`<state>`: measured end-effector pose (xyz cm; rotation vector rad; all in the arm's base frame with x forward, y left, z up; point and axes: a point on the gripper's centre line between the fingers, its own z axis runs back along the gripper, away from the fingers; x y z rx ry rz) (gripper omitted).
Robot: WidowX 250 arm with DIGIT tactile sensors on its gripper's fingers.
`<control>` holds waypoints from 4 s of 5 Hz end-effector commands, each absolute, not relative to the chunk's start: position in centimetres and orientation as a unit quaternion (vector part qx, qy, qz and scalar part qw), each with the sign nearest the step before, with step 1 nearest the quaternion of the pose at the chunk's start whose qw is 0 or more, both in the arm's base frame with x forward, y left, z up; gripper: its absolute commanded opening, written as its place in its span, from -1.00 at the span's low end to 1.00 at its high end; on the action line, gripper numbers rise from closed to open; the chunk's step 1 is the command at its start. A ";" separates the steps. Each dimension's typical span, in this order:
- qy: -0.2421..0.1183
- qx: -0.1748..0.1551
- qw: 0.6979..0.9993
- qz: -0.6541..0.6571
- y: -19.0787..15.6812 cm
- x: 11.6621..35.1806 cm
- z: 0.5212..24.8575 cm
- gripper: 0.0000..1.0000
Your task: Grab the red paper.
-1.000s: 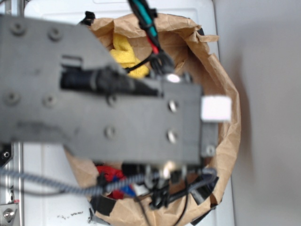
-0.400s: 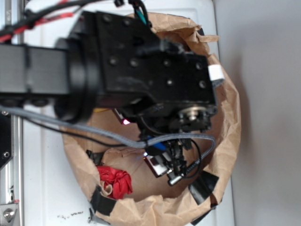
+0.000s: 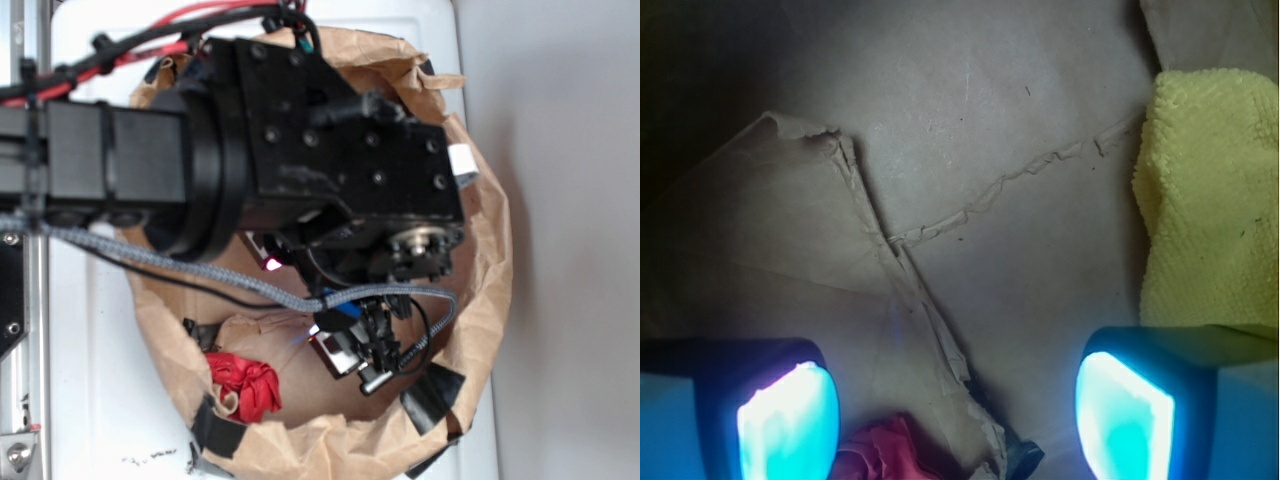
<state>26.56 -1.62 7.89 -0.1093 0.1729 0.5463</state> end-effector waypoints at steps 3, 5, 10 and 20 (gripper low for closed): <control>0.052 -0.093 0.955 0.278 -3.6 24.7 6.1 1.00; 0.061 -0.134 0.948 0.283 -4.1 25.0 7.7 1.00; 0.107 -0.155 0.945 0.268 -7.3 22.8 4.6 1.00; -0.136 -0.070 0.971 0.182 0.2 26.9 18.4 -1.00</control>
